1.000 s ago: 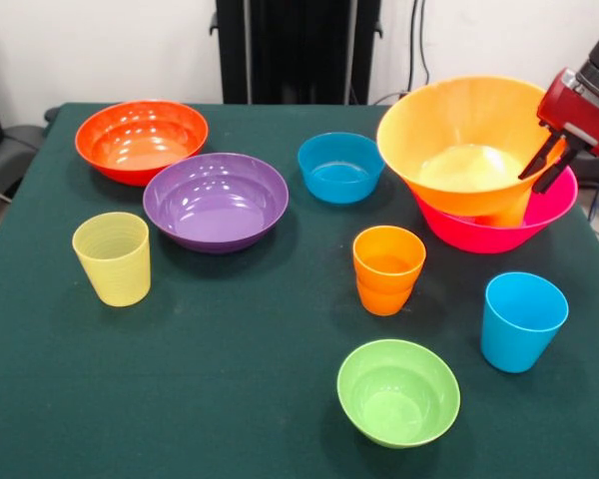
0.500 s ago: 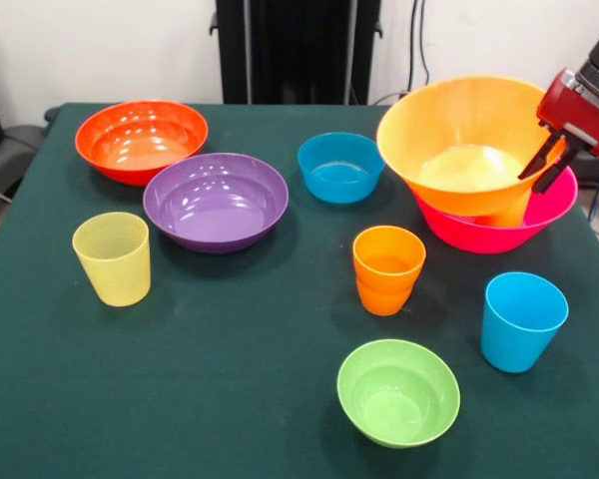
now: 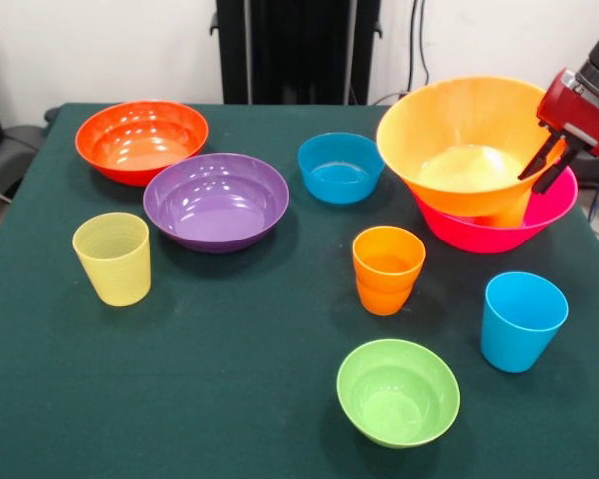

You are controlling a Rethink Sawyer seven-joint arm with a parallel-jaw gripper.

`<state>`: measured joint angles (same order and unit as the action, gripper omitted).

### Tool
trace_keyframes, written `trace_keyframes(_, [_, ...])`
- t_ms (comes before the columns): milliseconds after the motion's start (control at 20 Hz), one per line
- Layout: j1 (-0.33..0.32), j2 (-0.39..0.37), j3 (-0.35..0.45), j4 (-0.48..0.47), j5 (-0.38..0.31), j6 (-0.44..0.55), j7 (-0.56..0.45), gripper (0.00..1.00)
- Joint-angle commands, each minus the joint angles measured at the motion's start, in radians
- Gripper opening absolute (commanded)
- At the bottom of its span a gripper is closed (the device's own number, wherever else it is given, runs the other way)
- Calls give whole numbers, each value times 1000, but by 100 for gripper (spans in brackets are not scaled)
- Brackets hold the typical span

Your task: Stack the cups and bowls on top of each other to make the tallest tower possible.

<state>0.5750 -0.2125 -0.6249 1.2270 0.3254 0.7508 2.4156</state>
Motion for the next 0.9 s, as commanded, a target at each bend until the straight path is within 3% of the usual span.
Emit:
trace_keyframes(50, [-37, 30, 100, 3, -23, -62, 112, 0])
trace_keyframes(900, [-37, 25, 97, 2, -28, -55, 104, 0])
